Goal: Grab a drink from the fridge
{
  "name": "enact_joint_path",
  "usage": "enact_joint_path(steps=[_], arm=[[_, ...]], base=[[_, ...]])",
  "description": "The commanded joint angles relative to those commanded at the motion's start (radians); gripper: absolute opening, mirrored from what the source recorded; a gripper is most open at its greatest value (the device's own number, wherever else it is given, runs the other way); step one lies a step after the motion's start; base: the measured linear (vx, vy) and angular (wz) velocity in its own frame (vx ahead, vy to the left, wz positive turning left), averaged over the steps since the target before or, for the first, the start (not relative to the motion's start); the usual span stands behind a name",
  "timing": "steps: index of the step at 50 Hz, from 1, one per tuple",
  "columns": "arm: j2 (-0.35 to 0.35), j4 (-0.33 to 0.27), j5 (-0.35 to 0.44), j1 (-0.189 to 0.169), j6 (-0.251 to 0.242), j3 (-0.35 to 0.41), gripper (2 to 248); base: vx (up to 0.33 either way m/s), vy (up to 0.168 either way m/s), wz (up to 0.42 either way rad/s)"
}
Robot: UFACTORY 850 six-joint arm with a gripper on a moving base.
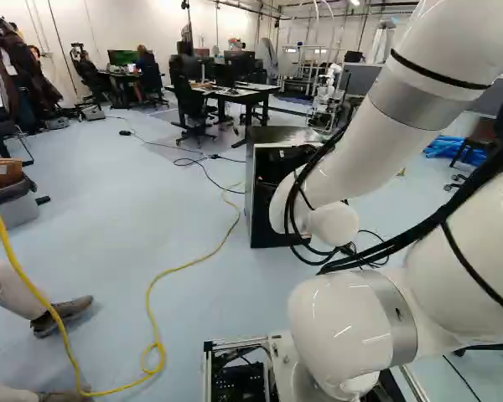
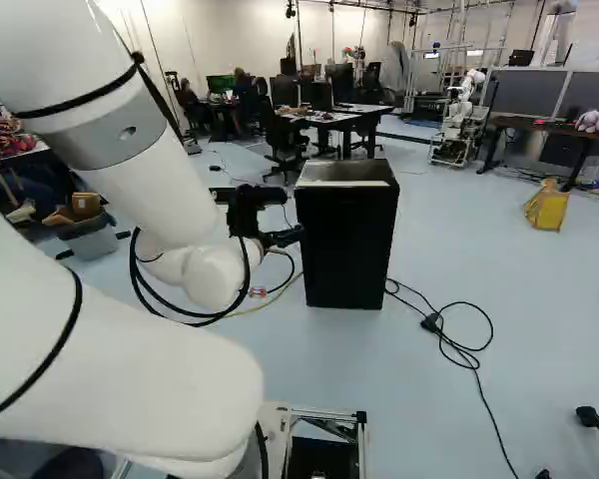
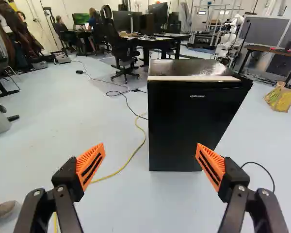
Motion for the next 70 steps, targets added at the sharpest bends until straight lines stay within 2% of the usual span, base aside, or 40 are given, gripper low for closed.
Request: enact_joint_path(steps=[26,70], arm=[[0.0,0.0,0.0,0.0,0.0,0.0,247],[0.0,0.0,0.0,0.0,0.0,0.0,247]], base=[[0.019,0.002,0.001],[0.121,-0.006,-0.05]])
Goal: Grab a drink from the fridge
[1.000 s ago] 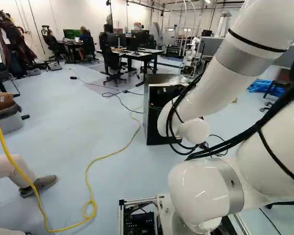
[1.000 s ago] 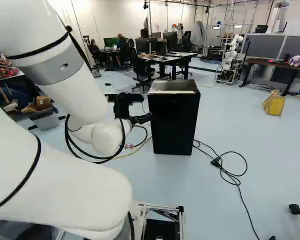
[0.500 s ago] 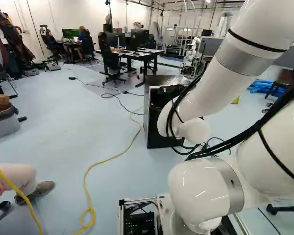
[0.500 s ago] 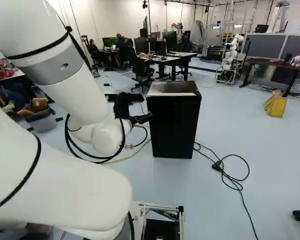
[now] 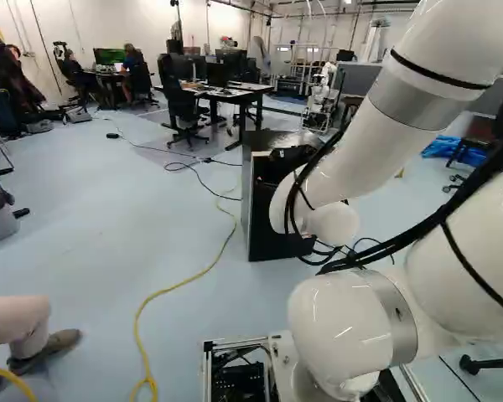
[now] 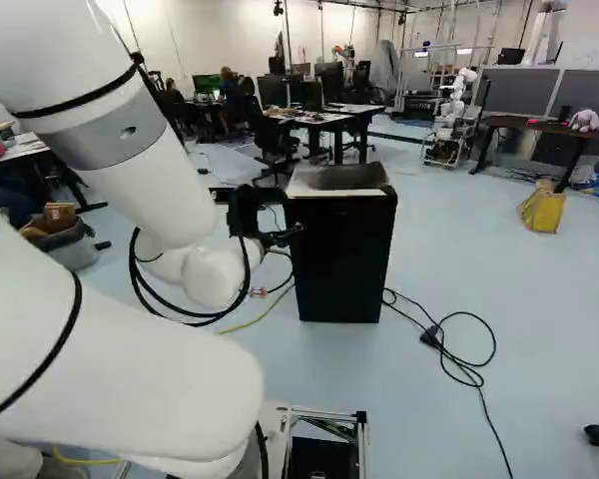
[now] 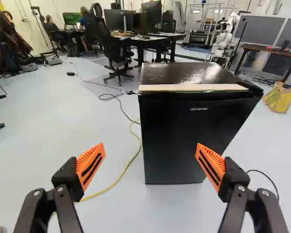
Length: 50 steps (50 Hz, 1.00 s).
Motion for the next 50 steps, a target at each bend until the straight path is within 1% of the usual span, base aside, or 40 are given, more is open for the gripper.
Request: enact_joint_path(steps=[27,50], arm=[[0.0,0.0,0.0,0.0,0.0,0.0,247],[0.0,0.0,0.0,0.0,0.0,0.0,247]], base=[[0.061,0.0,-0.031],[0.114,0.076,-0.017]])
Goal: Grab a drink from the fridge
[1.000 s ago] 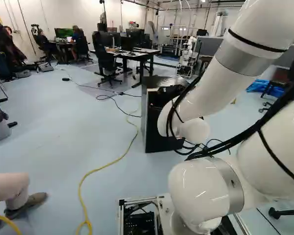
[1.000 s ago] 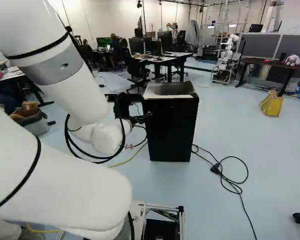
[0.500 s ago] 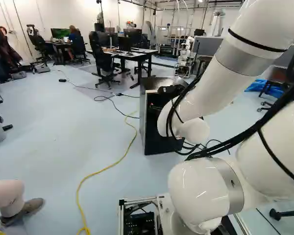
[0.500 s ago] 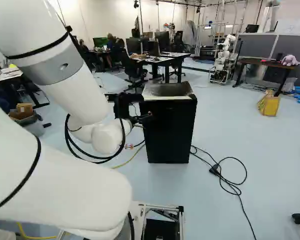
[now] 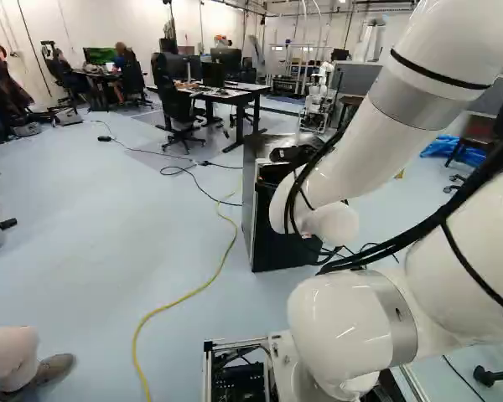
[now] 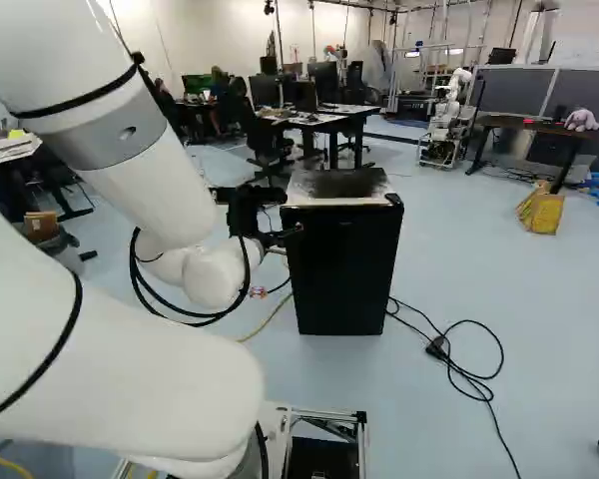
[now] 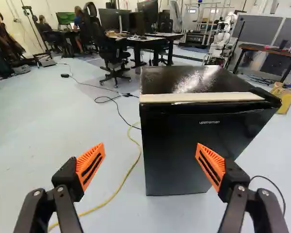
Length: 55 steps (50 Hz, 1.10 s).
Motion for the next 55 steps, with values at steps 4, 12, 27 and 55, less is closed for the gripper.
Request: enact_joint_path(steps=[4,12,27,55], arm=[[0.0,0.0,0.0,0.0,0.0,0.0,247],[0.0,0.0,0.0,0.0,0.0,0.0,247],[0.0,0.0,0.0,0.0,0.0,0.0,247],[-0.03,0.062,0.016,0.049,0.0,-0.025,247]], base=[[0.113,0.078,-0.027],[0.113,0.078,-0.021],[0.065,0.068,-0.015],[-0.001,-0.003,0.001]])
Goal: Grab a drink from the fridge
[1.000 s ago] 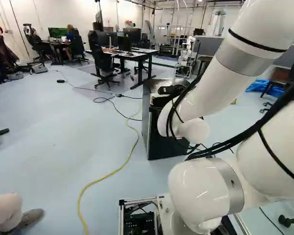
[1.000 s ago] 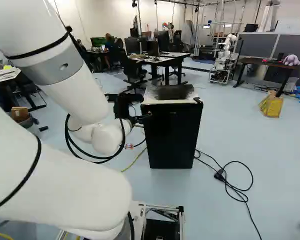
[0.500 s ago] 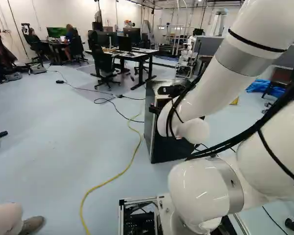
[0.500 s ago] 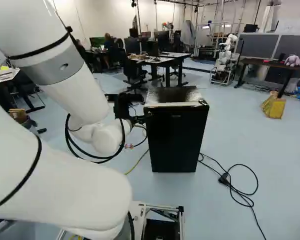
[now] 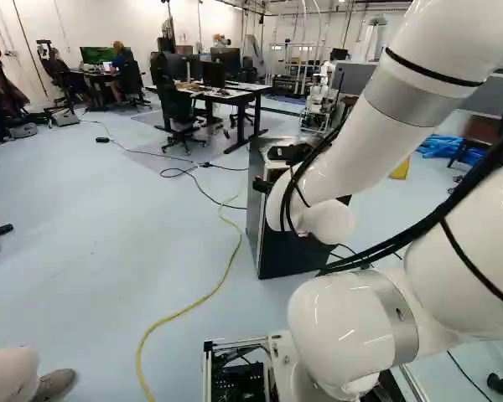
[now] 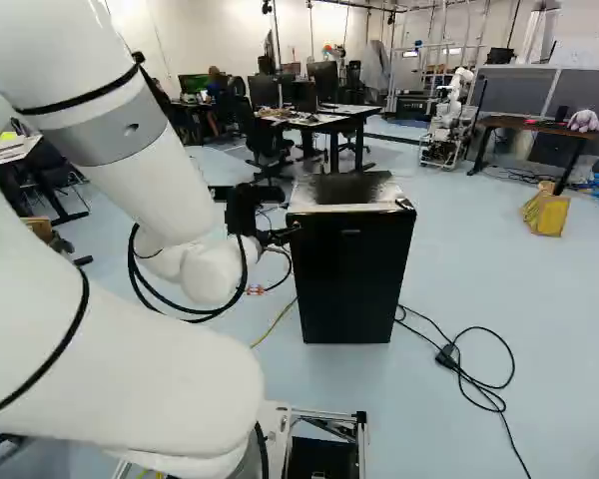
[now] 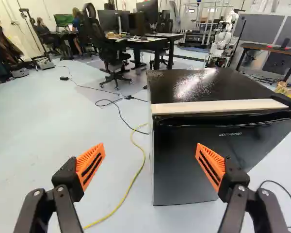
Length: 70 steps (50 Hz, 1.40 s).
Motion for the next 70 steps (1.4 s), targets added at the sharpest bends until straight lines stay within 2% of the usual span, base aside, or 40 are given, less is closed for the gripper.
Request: enact_joint_path(steps=[19,50,70], arm=[[-0.114,0.113,0.085,0.064,0.0,-0.058,247],[-0.239,0.305,0.248,0.17,0.0,-0.091,247],[-0.354,0.433,0.336,0.221,0.0,-0.152,247]], base=[[0.0,0.0,0.0],[0.0,0.0,0.0],[0.0,0.0,0.0]])
